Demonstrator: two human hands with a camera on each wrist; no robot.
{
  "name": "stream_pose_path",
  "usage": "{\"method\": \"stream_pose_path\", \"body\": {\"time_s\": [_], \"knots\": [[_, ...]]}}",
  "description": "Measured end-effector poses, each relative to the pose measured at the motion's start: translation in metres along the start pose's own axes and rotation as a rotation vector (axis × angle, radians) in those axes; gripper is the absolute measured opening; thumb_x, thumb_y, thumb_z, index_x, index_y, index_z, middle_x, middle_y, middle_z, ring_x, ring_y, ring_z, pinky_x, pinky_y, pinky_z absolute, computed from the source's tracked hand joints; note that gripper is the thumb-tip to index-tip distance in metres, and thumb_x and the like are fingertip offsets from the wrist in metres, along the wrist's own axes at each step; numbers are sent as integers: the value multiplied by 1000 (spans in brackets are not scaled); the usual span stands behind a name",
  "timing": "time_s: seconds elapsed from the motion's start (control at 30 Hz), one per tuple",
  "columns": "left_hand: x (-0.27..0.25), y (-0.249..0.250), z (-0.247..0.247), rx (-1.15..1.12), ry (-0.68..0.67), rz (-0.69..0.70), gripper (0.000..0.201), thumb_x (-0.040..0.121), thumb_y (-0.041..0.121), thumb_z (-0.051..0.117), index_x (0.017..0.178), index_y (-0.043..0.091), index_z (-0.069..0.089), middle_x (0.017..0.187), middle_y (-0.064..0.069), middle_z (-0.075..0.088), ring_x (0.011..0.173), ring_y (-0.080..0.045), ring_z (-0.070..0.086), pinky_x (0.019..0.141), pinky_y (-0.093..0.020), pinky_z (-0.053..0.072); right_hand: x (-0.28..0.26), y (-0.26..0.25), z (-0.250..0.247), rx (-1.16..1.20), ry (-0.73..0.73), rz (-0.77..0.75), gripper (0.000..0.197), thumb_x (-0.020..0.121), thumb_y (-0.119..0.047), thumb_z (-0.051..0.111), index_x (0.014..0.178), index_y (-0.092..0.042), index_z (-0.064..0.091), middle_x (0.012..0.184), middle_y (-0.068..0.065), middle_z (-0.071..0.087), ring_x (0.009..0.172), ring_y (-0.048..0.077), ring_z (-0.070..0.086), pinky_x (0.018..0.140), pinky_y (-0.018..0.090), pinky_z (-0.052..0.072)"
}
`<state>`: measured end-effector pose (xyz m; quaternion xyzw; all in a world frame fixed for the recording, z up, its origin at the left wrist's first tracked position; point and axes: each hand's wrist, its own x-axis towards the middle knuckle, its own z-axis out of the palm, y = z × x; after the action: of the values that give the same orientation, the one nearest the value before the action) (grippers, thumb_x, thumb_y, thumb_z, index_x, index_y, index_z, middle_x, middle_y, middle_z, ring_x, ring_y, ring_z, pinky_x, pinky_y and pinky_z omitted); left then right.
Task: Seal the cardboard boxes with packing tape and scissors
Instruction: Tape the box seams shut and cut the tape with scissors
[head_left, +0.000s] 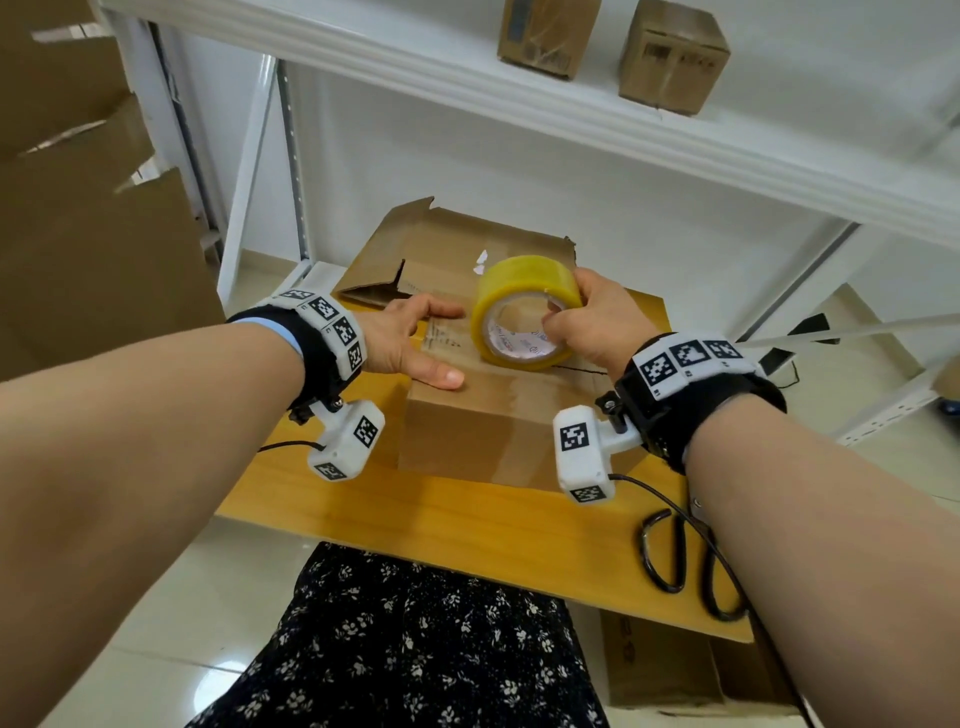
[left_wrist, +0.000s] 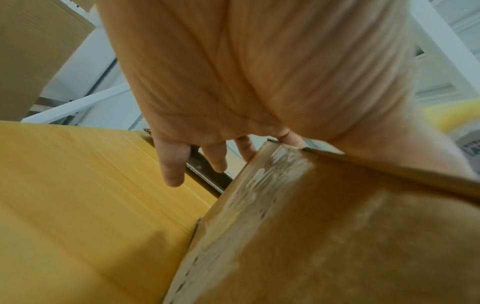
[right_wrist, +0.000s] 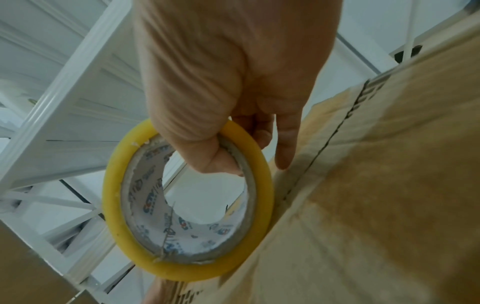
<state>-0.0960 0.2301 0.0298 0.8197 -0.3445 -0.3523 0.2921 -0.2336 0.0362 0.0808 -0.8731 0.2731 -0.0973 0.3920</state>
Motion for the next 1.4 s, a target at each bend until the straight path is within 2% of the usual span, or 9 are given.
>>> {"method": "stream_pose_path", "body": {"time_s": [0.2, 0.37, 0.57, 0.67, 0.8, 1.07, 1.23, 1.3, 1.4], "knots": [[0, 1, 0, 19, -6, -8, 110, 40, 69, 85, 134, 57, 28, 151, 8, 20, 142, -26, 24, 115, -53, 24, -8, -7, -9, -260, -46, -75, 33, 81, -16, 69, 111, -16, 55, 101, 8, 64, 93, 25, 63, 84, 42, 55], [0, 4, -3, 54, 5, -19, 104, 52, 60, 84, 138, 52, 26, 150, 7, 21, 140, -25, 24, 113, -49, 23, -17, -7, -20, -357, -173, -42, 68, 73, -26, 86, 124, -19, 41, 107, 1, 59, 96, 19, 59, 87, 38, 52], [0, 2, -3, 35, -6, -14, 106, 42, 67, 85, 131, 57, 28, 147, 8, 22, 140, -25, 26, 114, -51, 23, -18, -13, -17, -307, -129, -87, 48, 81, -11, 73, 117, -15, 42, 104, 11, 57, 93, 25, 59, 84, 45, 54], [1, 0, -2, 34, -4, -14, 108, 41, 69, 84, 132, 59, 28, 150, 8, 20, 141, -26, 24, 114, -53, 24, -15, -14, -18, -292, -81, -152, 41, 83, -4, 65, 116, -14, 42, 97, 11, 56, 84, 24, 57, 75, 41, 51], [4, -2, -2, 43, -3, -11, 104, 49, 65, 84, 135, 58, 27, 150, 7, 20, 141, -27, 24, 114, -53, 24, -10, -8, -28, -275, -18, -155, 42, 81, -2, 63, 111, -21, 42, 86, 3, 52, 74, 17, 53, 58, 30, 43], [6, -4, -2, 50, 3, 3, 109, 44, 68, 84, 137, 56, 27, 150, 6, 19, 141, -27, 25, 114, -52, 24, -9, 7, -35, -322, 36, -156, 33, 78, -1, 61, 100, -20, 46, 82, 3, 52, 71, 20, 52, 55, 28, 36], [7, -4, -3, 96, 15, 25, 106, 50, 66, 82, 139, 55, 26, 150, 6, 20, 139, -26, 26, 114, -51, 24, -7, 7, -36, -445, 32, -170, 33, 78, -2, 60, 101, -21, 44, 87, 7, 53, 77, 26, 56, 55, 28, 36], [5, -2, -5, 168, 30, 36, 106, 51, 70, 78, 141, 52, 25, 151, 8, 16, 142, -25, 20, 115, -51, 20, -8, 9, -34, -463, 44, -175, 33, 79, -2, 60, 102, -20, 44, 88, 9, 54, 78, 29, 57, 56, 28, 38], [4, 6, -9, 441, 73, 81, 110, 53, 81, 65, 147, 43, 22, 159, 12, -1, 148, -22, -11, 118, -56, 3, -8, 11, -32, -484, 70, -178, 34, 79, -3, 60, 104, -19, 43, 87, 10, 54, 78, 30, 58, 59, 31, 43]]}}
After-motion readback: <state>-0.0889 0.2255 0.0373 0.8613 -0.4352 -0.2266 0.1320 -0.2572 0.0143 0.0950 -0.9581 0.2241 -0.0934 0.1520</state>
